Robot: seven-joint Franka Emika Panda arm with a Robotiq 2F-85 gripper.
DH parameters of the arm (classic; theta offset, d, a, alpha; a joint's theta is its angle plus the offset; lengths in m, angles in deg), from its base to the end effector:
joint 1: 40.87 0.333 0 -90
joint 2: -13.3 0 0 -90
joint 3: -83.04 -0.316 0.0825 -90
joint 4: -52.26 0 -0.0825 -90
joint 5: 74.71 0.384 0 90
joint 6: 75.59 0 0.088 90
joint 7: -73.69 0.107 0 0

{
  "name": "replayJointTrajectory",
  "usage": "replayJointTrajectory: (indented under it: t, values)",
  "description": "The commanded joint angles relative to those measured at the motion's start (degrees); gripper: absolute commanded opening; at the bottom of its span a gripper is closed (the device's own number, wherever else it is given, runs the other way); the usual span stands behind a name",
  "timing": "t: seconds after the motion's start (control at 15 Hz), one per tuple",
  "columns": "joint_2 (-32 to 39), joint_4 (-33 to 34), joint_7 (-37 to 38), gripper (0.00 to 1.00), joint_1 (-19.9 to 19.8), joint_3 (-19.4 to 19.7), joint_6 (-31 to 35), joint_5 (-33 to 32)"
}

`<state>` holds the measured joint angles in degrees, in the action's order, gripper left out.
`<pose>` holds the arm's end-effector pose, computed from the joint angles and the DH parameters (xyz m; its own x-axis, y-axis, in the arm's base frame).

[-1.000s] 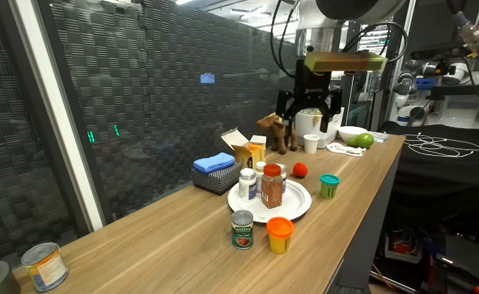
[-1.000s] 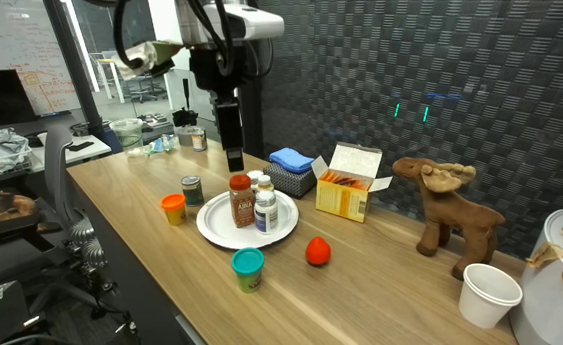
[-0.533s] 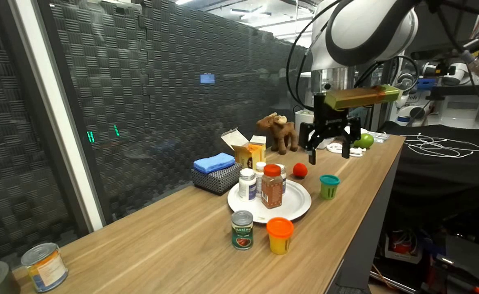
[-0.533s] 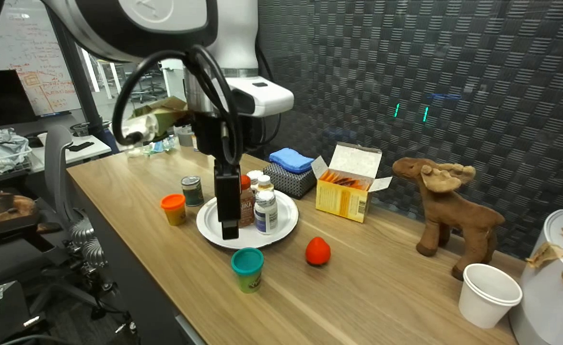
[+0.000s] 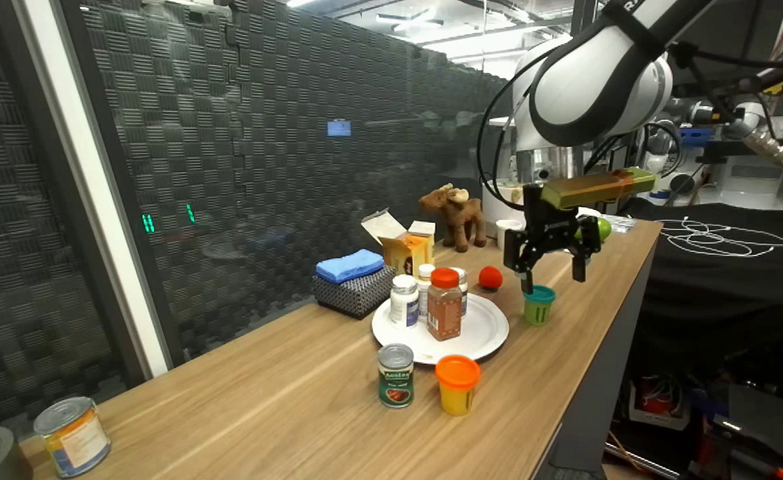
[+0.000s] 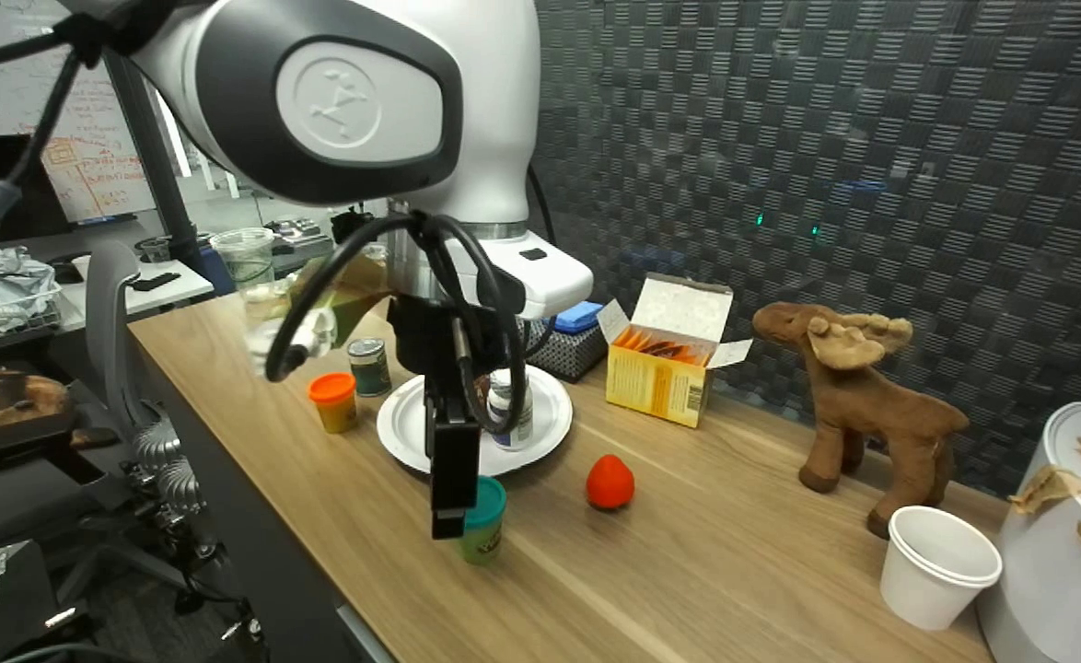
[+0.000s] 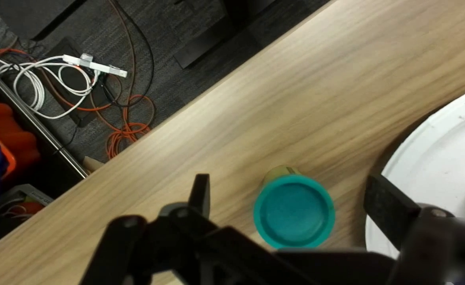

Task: Put the bottles and orange plushie surrounding the white plate on the white plate

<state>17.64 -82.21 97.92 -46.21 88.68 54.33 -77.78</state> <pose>0.4823 -0.0952 0.2881 0.8280 -0.5469 -0.1238 -0.5375 -0.8370 0.1026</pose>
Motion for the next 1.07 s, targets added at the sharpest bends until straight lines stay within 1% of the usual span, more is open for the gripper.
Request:
replayJointTrajectory:
  t: [0.0, 0.47, 0.67, 0.73, 0.8, 0.87, 0.93, 1.0]
  values:
    - [1.13, 0.96, -1.79, 1.0, 0.18, 0.27, 1.12, 0.68]
    - [2.89, 0.78, -2.27, 1.0, 0.11, 0.39, 5.05, 1.74]
    - [3.67, 0.61, -2.79, 1.0, 0.0, 0.4, 7.17, 3.14]
    - [3.87, 0.54, -2.96, 0.98, 0.03, 0.4, 7.66, 3.61]
    - [3.98, 0.43, -3.15, 0.96, 0.06, 0.41, 8.02, 3.95]
    - [4.08, 0.3, -3.2, 0.89, 0.09, 0.46, 8.45, 4.15]
    - [4.1, 0.14, -3.18, 0.71, 0.1, 0.53, 8.67, 4.14]
    - [3.97, 0.0, -3.01, 0.7, 0.16, 0.62, 8.75, 3.88]
